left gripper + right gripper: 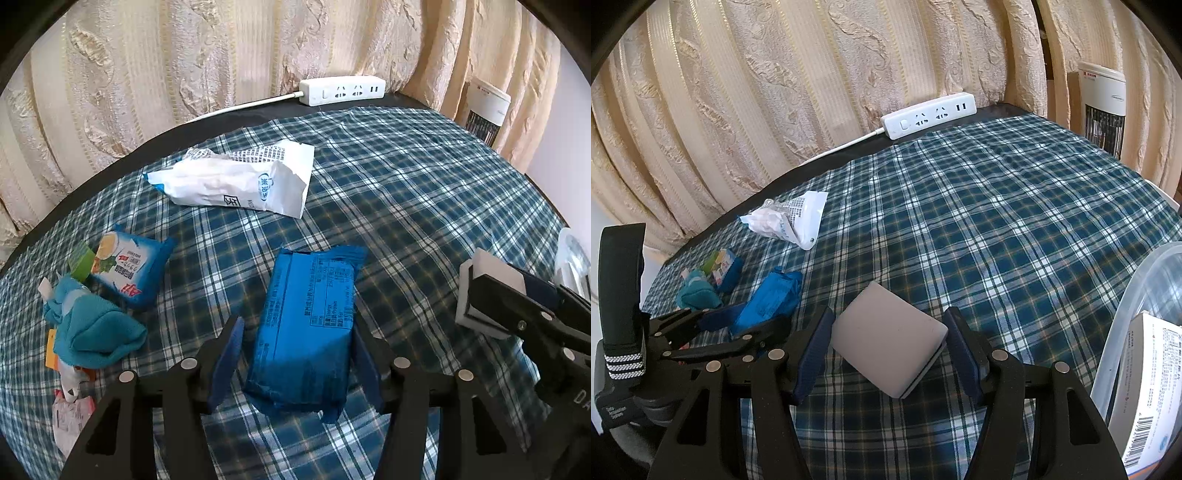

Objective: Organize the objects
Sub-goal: 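Grasp the blue wet-wipe pack with the left tool while the right tool holds the sponge, then lower the sponge into the bowl and open the right tool while the left tool lifts the blue pack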

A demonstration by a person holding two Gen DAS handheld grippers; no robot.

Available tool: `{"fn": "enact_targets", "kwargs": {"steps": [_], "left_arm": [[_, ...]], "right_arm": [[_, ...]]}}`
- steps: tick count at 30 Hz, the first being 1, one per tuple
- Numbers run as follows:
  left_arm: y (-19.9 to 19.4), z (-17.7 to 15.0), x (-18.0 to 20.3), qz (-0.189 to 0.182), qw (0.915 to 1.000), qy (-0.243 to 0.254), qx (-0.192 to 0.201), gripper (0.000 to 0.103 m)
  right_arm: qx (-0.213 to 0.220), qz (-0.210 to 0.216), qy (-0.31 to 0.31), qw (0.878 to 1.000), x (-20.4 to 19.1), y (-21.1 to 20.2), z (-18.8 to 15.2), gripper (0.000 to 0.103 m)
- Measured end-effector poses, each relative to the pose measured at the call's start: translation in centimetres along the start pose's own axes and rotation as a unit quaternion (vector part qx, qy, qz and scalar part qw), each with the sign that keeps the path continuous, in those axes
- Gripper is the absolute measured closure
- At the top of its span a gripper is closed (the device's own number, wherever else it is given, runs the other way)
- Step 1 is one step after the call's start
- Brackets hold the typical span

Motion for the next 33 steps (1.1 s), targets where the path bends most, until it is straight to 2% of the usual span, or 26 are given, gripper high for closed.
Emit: {"fn": "enact_targets", "kwargs": {"steps": [1, 4, 9, 15, 22, 33], "left_arm": [[-0.1, 0.0, 0.1, -0.004, 1.0, 0.0, 0.0, 0.056], [-0.3, -0.2, 0.1, 0.002, 1.0, 0.002, 0.004, 0.059], [-1.0, -0.6, -0.2, -0.001, 1.0, -0.007, 0.006, 0.059], [-2.9, -0.7, -0.2, -0.005, 0.9995, -0.014, 0.027, 0.059], [-4.9, -1.7, 0.8, -0.012, 0.999, 0.0, 0.042, 0.059], [-6.7, -2.2, 2.3, -0.027, 0.998, 0.017, 0.053, 0.059]], "right_arm": [[0.0, 0.0, -0.001, 1.0, -0.1, 0.0, 0.0, 0.04], [0.003, 0.002, -0.003, 1.0, -0.4, -0.1, 0.1, 0.04], [0.01, 0.005, -0.002, 1.0, -0.4, -0.3, 0.2, 0.04], [0.019, 0.005, -0.002, 1.0, -0.3, -0.6, 0.3, 0.04], [0.04, 0.0, 0.002, 0.999, -0.2, -1.6, 0.6, 0.04], [0.074, -0.011, 0.027, 0.997, 1.3, -8.4, -1.3, 0.04]]}}
Point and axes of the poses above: each gripper's, at about its wrist camera, not at the fingertips, and y roughly the way its jaws point, x to its right, z to its top, the point moved 8 cm from there along y, roughly the way its jaws point, and after that the axes turned 14 degrees about -y, right-handed, at the moved point
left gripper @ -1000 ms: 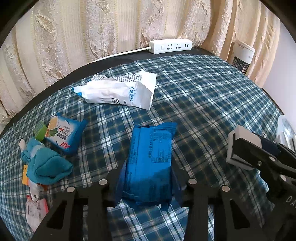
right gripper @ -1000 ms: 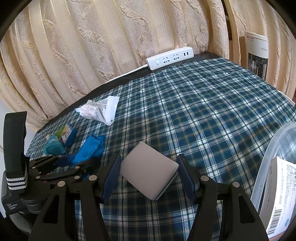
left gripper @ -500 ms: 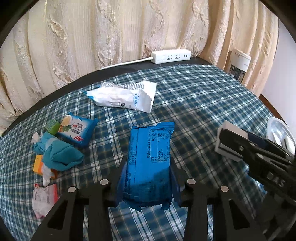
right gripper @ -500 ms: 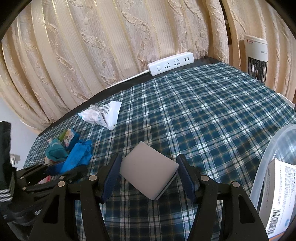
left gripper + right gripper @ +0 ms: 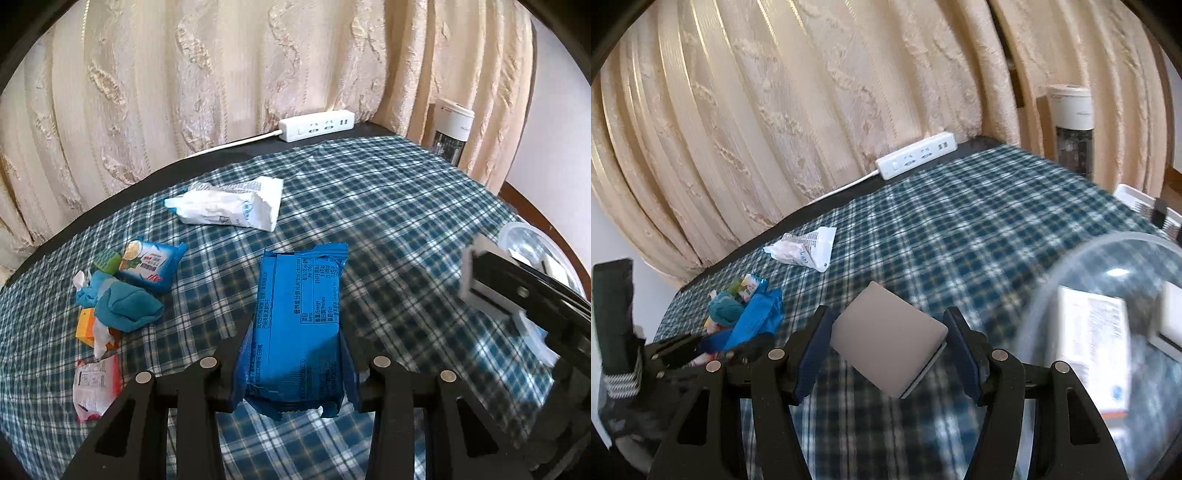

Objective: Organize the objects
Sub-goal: 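Lower the sponge into the bowl and open the right tool while the left tool lifts the blue pack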

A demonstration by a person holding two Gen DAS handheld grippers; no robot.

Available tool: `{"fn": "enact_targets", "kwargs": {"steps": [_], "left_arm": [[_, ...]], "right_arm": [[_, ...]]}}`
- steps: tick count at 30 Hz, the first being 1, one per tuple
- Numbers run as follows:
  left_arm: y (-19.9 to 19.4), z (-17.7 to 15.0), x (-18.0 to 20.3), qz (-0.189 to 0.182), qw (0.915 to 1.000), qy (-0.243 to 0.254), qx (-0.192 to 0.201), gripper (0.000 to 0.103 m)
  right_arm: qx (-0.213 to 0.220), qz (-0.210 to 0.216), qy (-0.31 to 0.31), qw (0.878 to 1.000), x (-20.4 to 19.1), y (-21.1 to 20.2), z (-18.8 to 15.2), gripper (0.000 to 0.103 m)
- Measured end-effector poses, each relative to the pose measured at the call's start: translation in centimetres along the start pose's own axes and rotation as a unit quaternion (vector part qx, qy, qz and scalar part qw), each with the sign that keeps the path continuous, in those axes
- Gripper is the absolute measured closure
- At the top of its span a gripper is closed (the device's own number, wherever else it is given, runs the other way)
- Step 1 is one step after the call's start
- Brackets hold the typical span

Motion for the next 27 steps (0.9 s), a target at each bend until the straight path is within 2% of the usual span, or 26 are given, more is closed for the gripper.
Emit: {"fn": "enact_targets", "kwargs": {"steps": [8, 12, 19, 27], "left_arm": [[-1.1, -0.2, 2.8, -0.024, 0.9994, 0.026, 0.006, 0.059], [-1.5, -0.3, 4.2, -0.035, 0.9986, 0.037, 0.009, 0.059], [-2.0, -0.7, 5.9, -0.044, 0.9976, 0.053, 0.01, 0.059], [-2.1, -1.4, 6.9, -0.047, 0.997, 0.061, 0.004, 0.059]], "right_arm": [[0.033, -0.079, 0.022, 0.996, 5.7, -7.4, -1.0, 0.04], [0.028, -0.125, 0.04, 0.991, 9.3, -9.8, -2.3, 0.04], [0.004, -0.163, 0.063, 0.985, 13.0, -11.1, -4.8, 0.04], [-0.014, -0.181, 0.061, 0.982, 14.0, -10.7, -6.0, 0.04]]}}
Point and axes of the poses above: each gripper's, at about its wrist camera, not at the fingertips, and y roughly the way its jaws point, x to its right, z to its top, the point moved 8 cm from there along y, roughly the way its jaws point, and after that the axes turned 14 degrees about -y, right-handed, at the moved point
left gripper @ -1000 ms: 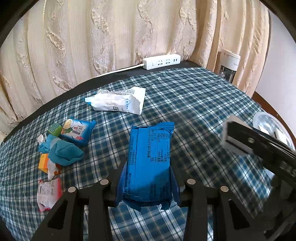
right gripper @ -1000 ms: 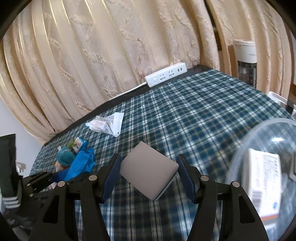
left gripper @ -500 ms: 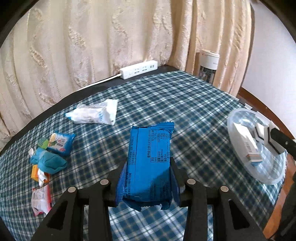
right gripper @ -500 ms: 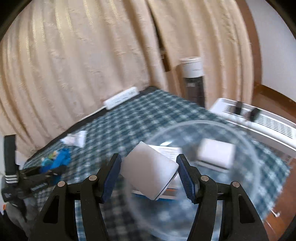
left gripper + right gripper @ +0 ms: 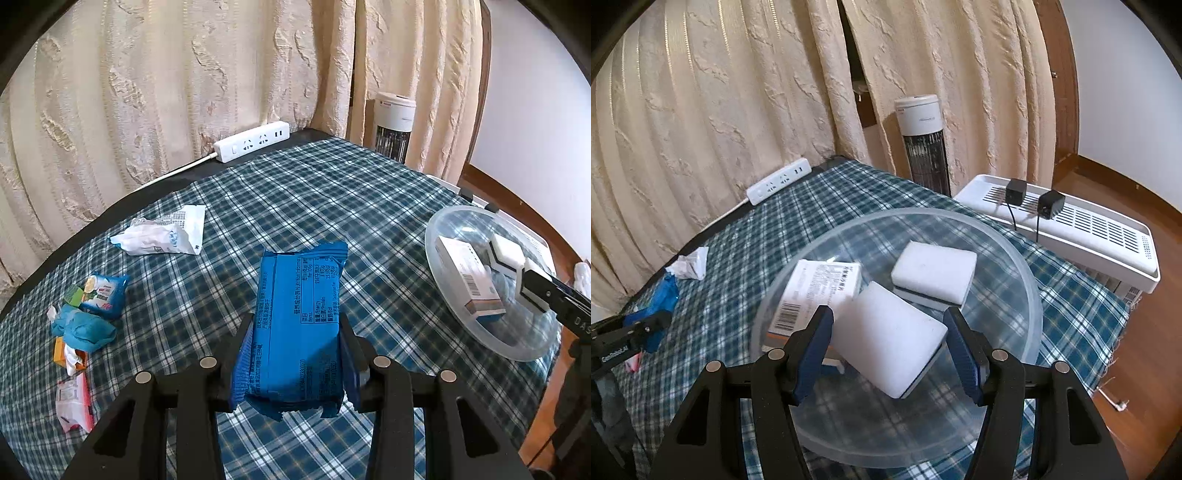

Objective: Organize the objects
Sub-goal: 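Lower the sponge into the bowl and open the right tool while the left tool lifts the blue pack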

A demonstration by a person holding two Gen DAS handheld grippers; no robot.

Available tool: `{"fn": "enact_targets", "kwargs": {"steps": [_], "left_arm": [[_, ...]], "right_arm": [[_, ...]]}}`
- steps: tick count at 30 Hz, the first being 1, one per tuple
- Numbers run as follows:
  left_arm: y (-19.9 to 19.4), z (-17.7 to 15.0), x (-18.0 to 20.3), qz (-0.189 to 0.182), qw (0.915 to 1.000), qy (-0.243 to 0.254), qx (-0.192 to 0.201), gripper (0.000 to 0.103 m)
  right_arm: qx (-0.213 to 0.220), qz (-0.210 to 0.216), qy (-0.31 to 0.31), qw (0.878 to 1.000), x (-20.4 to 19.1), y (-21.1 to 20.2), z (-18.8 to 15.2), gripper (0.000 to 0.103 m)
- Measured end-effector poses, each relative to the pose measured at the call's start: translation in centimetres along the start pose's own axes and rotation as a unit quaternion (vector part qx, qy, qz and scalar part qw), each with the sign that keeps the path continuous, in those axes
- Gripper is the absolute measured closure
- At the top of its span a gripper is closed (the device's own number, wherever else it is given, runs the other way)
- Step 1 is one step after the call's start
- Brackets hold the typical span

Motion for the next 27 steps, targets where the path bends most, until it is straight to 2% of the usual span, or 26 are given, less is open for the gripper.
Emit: {"fn": "enact_targets", "kwargs": {"steps": [8, 13, 27], "left_arm": [[0.2, -0.1, 1.0, -0.004, 1.0, 0.008, -0.003, 0.059], [0.3, 0.0, 2.2, -0.009, 0.9998, 0.018, -0.004, 0.059], [0.8, 0.0, 8.0, -0.04, 0.997, 0.065, -0.011, 0.059]], "right_arm": [[-0.002, -0.01, -0.007, 1.0, 0.6, 0.2, -0.3, 0.037], [0.004, -0.006, 0.0, 1.0, 0.9, 0.0, -0.3, 0.029], [0.04, -0.008, 0.019, 0.999, 2.5, -1.9, 0.1, 0.028]]}}
Point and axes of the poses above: each gripper's, at about its wrist camera, not at the fingertips, and y roughly the way its jaws point, x to its right, z to its top, the point moved 8 cm from there along y, roughly the way its jaws point, and after that the axes turned 14 degrees about -y, right-handed, at the moved point
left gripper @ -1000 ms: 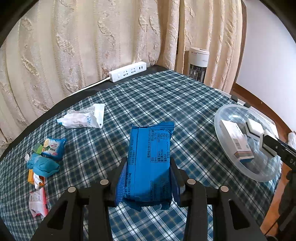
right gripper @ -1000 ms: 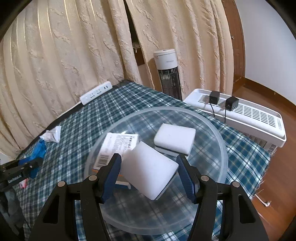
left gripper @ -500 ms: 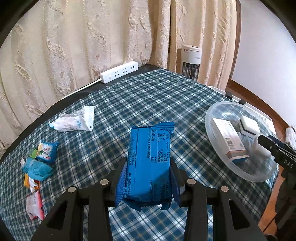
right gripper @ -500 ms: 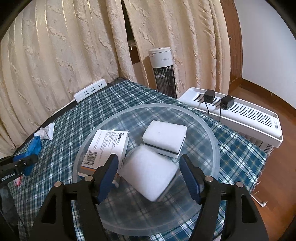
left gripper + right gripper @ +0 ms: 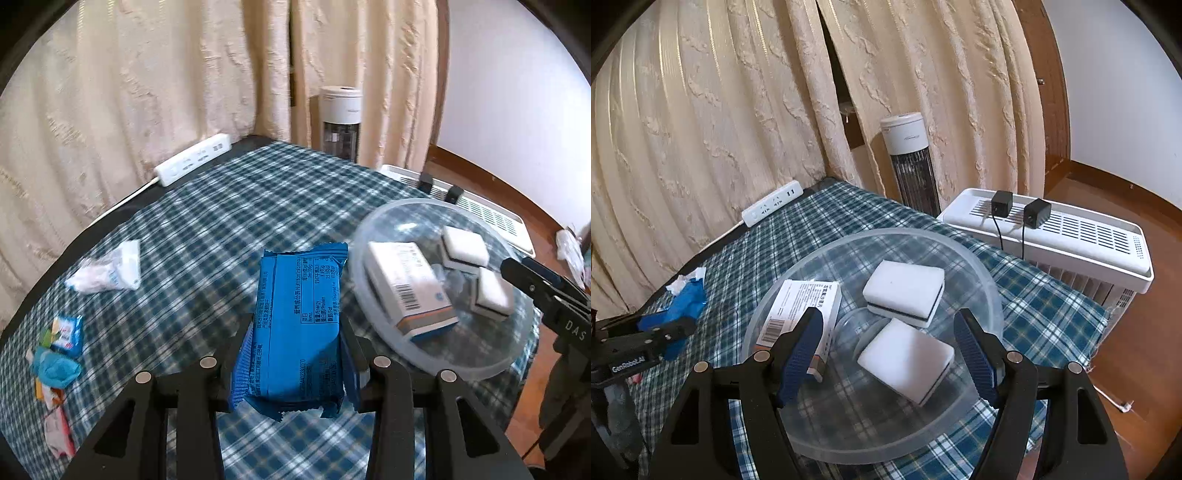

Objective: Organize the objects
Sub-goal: 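Lower the sponge into the bowl and open the right tool while the left tool lifts the blue pack, then carry the blue wet-wipe pack over the clear bowl with the left tool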

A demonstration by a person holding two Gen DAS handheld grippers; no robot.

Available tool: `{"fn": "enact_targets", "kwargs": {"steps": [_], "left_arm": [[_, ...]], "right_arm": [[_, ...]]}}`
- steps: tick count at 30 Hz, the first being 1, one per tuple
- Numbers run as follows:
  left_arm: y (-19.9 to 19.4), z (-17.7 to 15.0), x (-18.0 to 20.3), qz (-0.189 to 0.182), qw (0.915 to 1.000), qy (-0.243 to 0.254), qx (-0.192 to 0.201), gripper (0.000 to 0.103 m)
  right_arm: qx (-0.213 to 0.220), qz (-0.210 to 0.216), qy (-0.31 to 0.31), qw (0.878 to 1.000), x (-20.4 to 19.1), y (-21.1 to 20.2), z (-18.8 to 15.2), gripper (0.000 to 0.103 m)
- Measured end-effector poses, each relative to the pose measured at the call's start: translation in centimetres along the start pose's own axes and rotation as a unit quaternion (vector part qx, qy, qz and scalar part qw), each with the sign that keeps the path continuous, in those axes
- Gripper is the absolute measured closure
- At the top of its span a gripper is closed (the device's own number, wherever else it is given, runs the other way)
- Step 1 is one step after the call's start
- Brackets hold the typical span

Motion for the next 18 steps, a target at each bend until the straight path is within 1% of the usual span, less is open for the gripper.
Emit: {"fn": "enact_targets", "kwargs": {"steps": [6, 12, 18], "left_arm": [[1.0, 0.7, 3.4, -0.016, 0.9996, 0.023, -0.007, 0.059], [2.4, 1.0, 6.4, -0.034, 0.9984, 0.037, -0.025, 0.059], [4.0, 0.9, 8.8, -0.039, 0.9971, 0.052, -0.039, 0.059]], "right_arm": [[0.011, -0.001, 0.009, 1.0, 1.1, -0.8, 0.1, 0.029], [0.015, -0.004, 0.023, 1.0, 2.4, -1.2, -0.2, 0.028], [0.013, -0.002, 0.035, 0.999, 3.4, -1.0, -0.7, 0.028]]}}
Point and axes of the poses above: each gripper's, at about its wrist camera, not at the fingertips, and y roughly the way its jaws point, x to its right, z to its top, the point moved 8 cm from there along y, roughly the way its jaws point, and after that the axes turned 14 degrees about -y, right-handed, at the moved point
